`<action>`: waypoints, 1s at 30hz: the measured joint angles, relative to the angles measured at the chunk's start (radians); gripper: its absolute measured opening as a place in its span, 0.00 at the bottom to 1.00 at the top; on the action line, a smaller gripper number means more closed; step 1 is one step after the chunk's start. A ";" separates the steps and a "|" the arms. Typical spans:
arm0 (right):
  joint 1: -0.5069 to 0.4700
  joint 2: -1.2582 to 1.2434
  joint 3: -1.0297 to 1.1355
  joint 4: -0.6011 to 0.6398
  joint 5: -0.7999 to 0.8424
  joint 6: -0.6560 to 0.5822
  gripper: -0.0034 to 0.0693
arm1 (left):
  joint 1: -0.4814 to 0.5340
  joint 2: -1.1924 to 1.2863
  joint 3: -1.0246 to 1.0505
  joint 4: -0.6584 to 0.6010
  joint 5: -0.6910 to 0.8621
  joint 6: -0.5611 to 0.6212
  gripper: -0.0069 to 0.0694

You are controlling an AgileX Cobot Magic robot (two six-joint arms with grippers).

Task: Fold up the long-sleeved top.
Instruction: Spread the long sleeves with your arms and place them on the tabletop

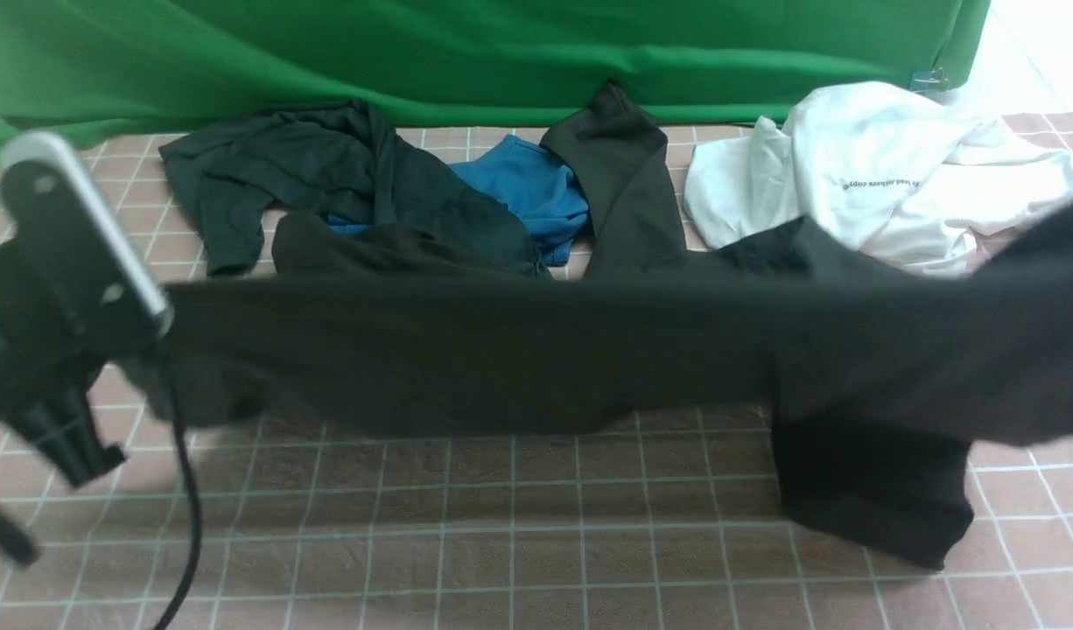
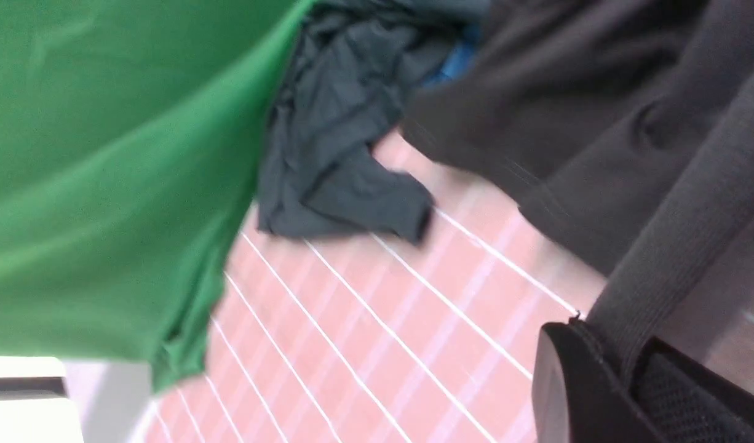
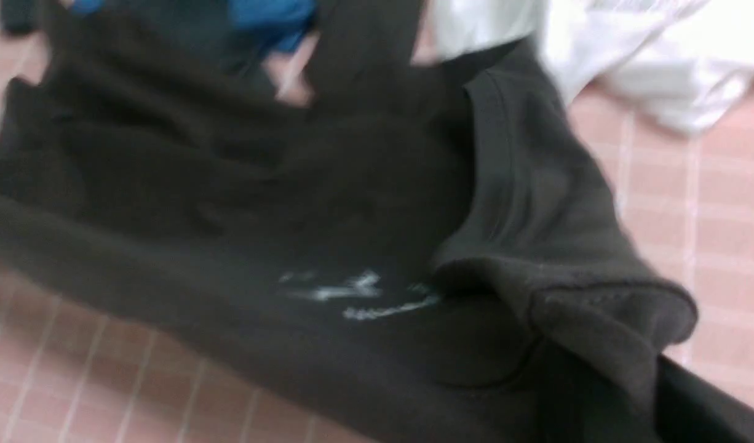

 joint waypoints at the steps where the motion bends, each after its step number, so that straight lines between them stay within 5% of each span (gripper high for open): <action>1: 0.000 -0.010 0.002 0.003 0.011 0.000 0.13 | 0.000 0.000 0.000 -0.001 0.009 0.000 0.14; 6: 0.052 -0.132 0.082 0.066 0.047 0.030 0.16 | 0.000 -0.094 0.001 -0.034 0.313 0.000 0.14; 13: 0.206 -0.152 0.359 0.070 0.040 0.131 0.18 | 0.000 -0.153 0.040 -0.121 0.461 0.000 0.14; 24: 0.289 -0.006 0.534 -0.030 -0.178 0.195 0.23 | 0.001 -0.172 0.273 -0.093 0.197 0.000 0.14; 30: 0.289 0.150 0.534 -0.098 -0.099 0.201 0.31 | 0.001 -0.181 0.274 -0.084 0.228 0.002 0.14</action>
